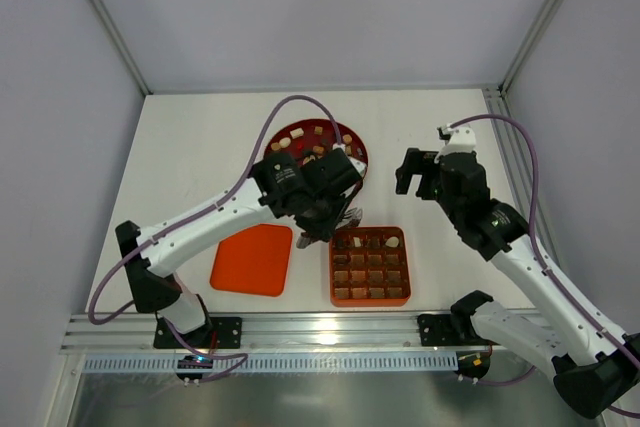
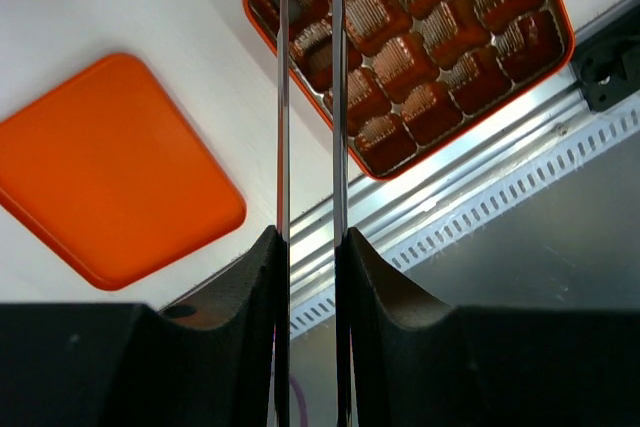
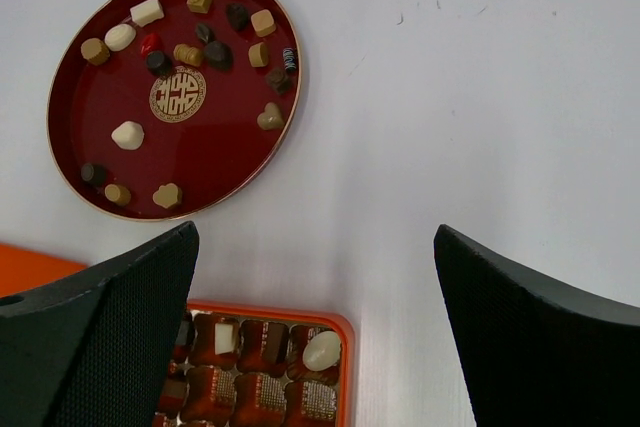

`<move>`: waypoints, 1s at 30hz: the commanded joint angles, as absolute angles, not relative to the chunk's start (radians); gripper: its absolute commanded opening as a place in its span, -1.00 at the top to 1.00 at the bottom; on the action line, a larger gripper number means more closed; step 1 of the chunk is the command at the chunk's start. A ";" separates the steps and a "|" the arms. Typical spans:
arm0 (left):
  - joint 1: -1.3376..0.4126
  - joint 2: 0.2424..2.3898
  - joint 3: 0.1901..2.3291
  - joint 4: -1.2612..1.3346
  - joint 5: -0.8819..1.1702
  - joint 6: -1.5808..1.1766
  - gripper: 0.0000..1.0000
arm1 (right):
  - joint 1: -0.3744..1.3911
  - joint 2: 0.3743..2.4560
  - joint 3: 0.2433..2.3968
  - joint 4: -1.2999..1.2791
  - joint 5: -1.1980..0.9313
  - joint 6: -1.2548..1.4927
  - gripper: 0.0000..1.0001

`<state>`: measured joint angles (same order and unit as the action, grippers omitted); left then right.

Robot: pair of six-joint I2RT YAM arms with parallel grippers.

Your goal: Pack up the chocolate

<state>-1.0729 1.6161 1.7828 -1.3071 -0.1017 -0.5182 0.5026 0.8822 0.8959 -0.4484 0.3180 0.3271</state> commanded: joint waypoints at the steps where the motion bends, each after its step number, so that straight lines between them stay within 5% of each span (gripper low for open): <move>1: -1.121 1.569 1.747 -1.298 -0.092 -0.563 0.49 | 0.503 0.874 0.948 -0.454 0.354 0.319 -0.99; 30: -1.244 1.574 1.634 -1.221 -0.063 -0.589 0.38 | 0.503 0.853 0.956 -0.497 0.379 0.325 -0.99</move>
